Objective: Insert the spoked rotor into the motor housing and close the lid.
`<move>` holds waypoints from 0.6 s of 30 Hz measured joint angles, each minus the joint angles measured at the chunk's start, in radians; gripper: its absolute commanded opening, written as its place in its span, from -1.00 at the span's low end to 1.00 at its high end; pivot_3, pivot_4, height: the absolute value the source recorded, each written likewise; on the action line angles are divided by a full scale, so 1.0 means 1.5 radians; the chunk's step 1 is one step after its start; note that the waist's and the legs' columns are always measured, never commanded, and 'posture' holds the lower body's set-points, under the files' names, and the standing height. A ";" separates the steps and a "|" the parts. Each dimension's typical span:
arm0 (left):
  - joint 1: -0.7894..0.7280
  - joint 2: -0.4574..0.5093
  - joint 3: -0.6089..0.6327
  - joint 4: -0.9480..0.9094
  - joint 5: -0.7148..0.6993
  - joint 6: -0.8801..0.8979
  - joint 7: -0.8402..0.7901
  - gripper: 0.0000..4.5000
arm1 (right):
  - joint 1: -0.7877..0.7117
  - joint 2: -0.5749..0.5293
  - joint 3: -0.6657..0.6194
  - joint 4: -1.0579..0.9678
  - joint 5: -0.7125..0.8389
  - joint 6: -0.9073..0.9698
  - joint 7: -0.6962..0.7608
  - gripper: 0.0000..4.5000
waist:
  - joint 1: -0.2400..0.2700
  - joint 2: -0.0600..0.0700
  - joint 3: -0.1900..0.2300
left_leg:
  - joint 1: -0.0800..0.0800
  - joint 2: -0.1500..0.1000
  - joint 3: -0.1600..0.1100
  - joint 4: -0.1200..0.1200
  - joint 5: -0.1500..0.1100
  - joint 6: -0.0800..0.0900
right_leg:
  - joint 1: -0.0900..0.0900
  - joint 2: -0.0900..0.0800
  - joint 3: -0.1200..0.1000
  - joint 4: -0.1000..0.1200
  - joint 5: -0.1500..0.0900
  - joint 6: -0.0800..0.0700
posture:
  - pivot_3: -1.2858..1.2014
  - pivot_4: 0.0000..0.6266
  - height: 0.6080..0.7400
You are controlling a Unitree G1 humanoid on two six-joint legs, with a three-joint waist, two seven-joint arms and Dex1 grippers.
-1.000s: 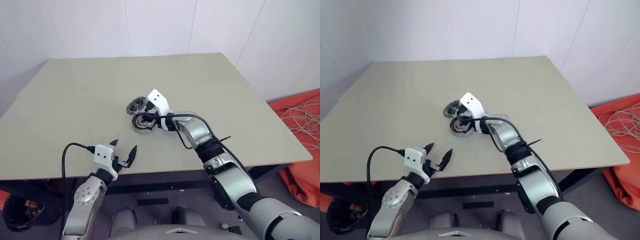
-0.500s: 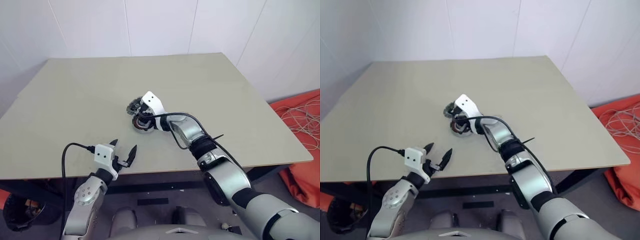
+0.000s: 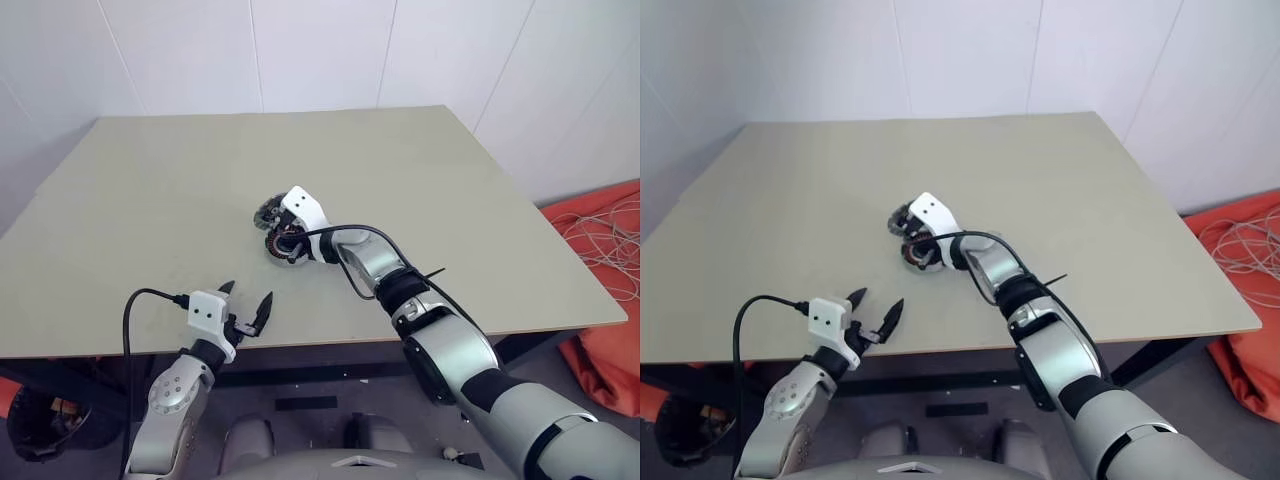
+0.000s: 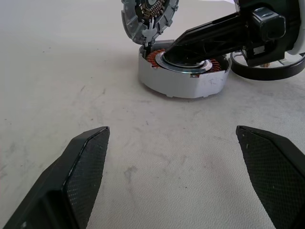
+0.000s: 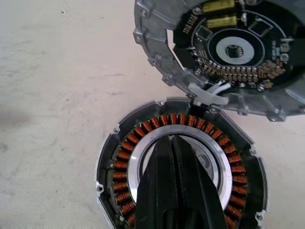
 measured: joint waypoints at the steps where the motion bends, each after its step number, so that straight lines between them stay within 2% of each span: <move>1: 0.000 0.000 0.000 0.002 0.000 -0.001 -0.002 1.00 | 0.005 -0.004 -0.002 -0.012 0.003 0.005 0.005 -0.99 | 0.000 0.000 0.000 | 0.000 0.000 0.000 0.000 0.000 0.000 | 0.000 0.000 0.000 0.000 0.000 0.000 | 0.03 -1.00 1.00; 4: 0.000 0.000 0.000 0.005 0.000 -0.005 -0.005 1.00 | 0.033 -0.029 -0.018 -0.107 0.027 0.044 0.025 -0.99 | 0.001 0.000 0.000 | 0.000 0.000 0.000 0.000 0.000 0.000 | 0.000 0.000 0.000 0.000 0.000 0.000 | 0.03 -1.00 1.00; 7: 0.000 0.001 0.001 0.007 0.000 -0.008 -0.007 1.00 | 0.058 -0.073 -0.041 -0.212 0.050 0.098 0.035 -0.74 | 0.004 0.000 0.000 | 0.000 0.000 0.000 0.000 0.000 0.000 | 0.001 0.000 0.000 0.000 0.000 0.000 | 0.03 -1.00 1.00; 18: -0.011 0.003 0.000 0.012 -0.001 -0.007 -0.009 1.00 | 0.141 -0.227 -0.136 -0.396 0.102 0.250 0.028 0.94 | 0.003 0.000 0.000 | 0.001 0.000 0.000 0.000 0.000 0.000 | 0.001 0.000 0.000 0.000 0.000 0.000 | 0.03 -1.00 1.00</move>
